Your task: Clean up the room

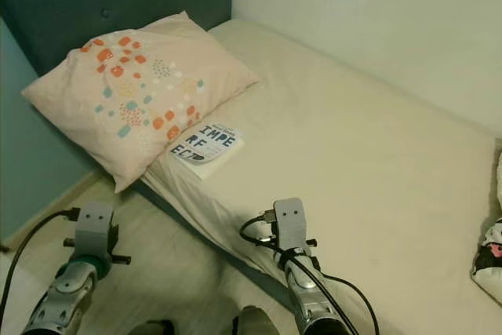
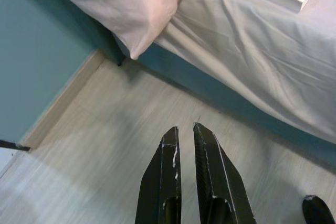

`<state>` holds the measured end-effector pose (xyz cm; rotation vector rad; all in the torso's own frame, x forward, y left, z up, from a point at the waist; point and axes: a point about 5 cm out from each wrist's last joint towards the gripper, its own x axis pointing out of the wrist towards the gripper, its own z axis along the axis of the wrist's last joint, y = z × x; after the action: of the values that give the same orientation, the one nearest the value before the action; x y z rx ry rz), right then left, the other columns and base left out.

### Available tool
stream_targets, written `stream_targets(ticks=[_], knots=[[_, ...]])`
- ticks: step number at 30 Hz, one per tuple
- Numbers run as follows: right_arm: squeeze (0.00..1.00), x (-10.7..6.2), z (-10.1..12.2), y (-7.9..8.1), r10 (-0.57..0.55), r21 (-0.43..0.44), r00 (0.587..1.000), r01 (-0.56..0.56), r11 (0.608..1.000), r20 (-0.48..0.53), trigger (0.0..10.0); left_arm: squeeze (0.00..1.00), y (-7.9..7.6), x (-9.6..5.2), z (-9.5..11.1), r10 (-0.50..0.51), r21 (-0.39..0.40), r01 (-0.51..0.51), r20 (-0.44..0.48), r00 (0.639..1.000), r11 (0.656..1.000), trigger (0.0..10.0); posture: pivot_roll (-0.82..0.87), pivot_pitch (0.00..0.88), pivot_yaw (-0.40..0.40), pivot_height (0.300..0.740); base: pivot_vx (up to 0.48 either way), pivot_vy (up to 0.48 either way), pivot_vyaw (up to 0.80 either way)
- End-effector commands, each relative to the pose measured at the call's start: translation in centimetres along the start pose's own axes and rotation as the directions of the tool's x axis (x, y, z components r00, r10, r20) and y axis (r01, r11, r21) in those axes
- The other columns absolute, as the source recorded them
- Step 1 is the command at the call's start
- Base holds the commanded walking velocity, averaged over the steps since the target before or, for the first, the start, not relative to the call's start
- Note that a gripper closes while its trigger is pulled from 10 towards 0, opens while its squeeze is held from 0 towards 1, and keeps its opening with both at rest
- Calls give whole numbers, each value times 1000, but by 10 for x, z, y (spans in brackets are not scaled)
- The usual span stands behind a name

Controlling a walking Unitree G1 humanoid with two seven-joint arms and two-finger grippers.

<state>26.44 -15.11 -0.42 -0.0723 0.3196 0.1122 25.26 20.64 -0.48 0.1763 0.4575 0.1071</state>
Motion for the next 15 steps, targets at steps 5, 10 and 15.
stream_targets(ticks=[5, 10, 15], knots=[[0, -3, -7, 0, -4, 9, 1000, 4, 1000, -20, 10000, 0, -1, -1, -7, 5, -11, -6, -23, 1000, 1000, 10000, -59, 50, -24, 740, -54, 0, 0], [0, -3, -8, 0, -2, 9, 1000, 2, 1000, -21, 10000, 0, -1, -1, -7, 6, -10, -6, -22, 1000, 1000, 10000, -59, 50, -24, 740, -281, 0, 0], [0, -3, -9, 1, -1, 9, 1000, 1, 1000, -24, 10000, 0, -1, -1, -6, 7, -10, -7, -18, 1000, 1000, 10000, -60, 51, -23, 740, -326, 0, 0]])
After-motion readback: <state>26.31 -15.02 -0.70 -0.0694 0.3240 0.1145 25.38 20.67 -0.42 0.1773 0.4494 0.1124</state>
